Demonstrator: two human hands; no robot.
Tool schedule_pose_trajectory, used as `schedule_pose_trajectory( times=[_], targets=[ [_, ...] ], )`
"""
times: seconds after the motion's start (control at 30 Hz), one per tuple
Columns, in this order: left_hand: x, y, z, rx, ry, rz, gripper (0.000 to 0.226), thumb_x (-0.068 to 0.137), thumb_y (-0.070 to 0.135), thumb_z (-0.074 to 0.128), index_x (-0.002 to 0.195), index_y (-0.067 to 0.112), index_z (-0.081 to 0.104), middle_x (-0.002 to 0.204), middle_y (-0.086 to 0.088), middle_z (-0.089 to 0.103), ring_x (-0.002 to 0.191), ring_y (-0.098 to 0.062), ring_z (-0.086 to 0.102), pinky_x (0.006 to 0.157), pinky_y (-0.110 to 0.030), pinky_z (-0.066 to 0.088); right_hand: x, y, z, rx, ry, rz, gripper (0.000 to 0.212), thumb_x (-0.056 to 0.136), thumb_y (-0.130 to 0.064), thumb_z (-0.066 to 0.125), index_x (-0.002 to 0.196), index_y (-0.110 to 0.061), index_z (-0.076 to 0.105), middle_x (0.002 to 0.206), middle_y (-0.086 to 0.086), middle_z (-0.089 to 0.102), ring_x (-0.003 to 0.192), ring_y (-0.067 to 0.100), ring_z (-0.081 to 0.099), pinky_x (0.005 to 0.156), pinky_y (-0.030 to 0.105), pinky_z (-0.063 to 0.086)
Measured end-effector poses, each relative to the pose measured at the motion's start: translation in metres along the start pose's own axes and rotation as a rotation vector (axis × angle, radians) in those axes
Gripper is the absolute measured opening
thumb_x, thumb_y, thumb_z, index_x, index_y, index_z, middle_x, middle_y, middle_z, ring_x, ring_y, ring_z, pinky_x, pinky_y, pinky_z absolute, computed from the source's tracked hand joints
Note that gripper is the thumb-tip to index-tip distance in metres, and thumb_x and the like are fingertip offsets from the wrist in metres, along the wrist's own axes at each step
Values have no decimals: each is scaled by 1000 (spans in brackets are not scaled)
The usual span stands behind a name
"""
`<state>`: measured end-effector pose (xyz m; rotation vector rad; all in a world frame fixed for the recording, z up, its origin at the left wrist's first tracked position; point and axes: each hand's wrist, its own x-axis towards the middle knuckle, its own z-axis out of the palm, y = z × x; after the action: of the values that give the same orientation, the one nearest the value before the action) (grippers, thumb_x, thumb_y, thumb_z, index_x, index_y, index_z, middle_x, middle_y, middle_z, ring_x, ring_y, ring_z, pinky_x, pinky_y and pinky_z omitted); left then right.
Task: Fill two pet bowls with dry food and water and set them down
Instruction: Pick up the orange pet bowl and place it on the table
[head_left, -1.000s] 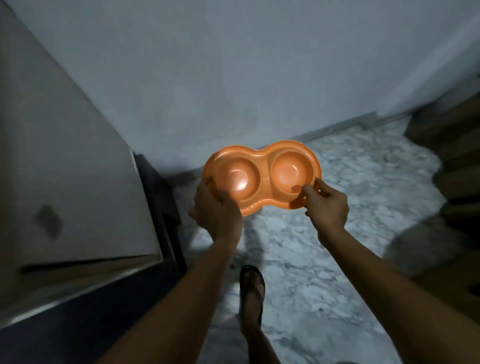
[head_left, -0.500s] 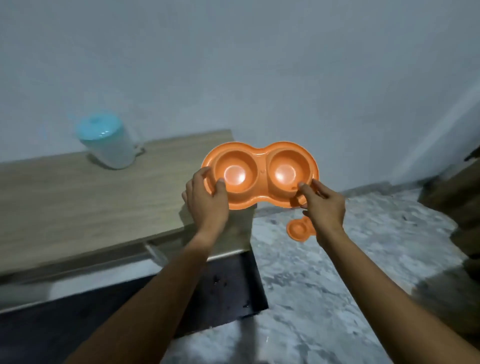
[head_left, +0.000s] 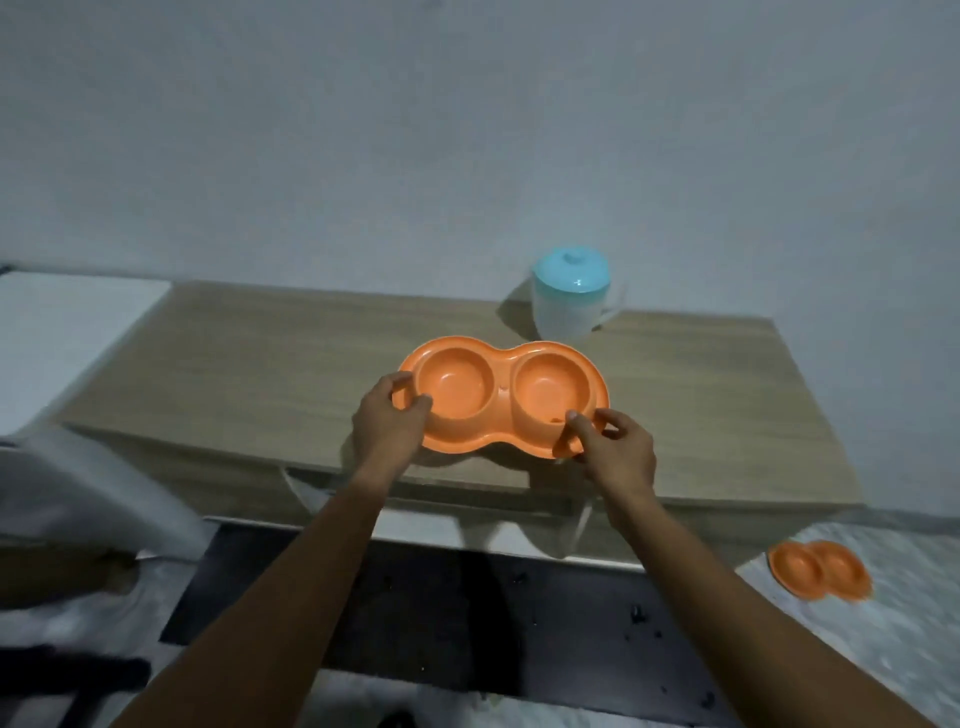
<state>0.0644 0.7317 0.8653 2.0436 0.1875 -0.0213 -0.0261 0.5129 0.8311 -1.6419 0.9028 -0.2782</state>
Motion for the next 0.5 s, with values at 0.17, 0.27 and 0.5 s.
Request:
schedule_pose_trajectory(
  times=[0.17, 0.27, 0.5],
  targets=[
    [109, -64, -58, 118, -70, -37, 46, 85, 39, 68, 129, 27, 61, 127, -3, 65, 114, -25, 60, 98, -40, 48, 13, -19, 131, -87, -2, 49, 65, 79, -54, 78, 132, -19, 65, 131, 10, 66, 115, 30, 64, 101, 51, 52],
    [147, -76, -64, 156, -123, -50, 48, 84, 44, 66, 130, 30, 61, 127, -3, 65, 116, -26, 60, 99, -40, 48, 27, -27, 167, -124, 41, 66, 63, 84, -50, 75, 136, -18, 63, 136, 9, 65, 123, 31, 61, 105, 44, 48],
    [185, -96, -62, 117, -154, -51, 47, 90, 38, 65, 133, 21, 60, 134, -5, 61, 121, -24, 56, 86, -22, 38, 38, -21, 210, -231, 137, 67, 62, 89, -53, 68, 139, -16, 62, 141, 12, 63, 128, 32, 58, 101, 38, 44]
  ],
)
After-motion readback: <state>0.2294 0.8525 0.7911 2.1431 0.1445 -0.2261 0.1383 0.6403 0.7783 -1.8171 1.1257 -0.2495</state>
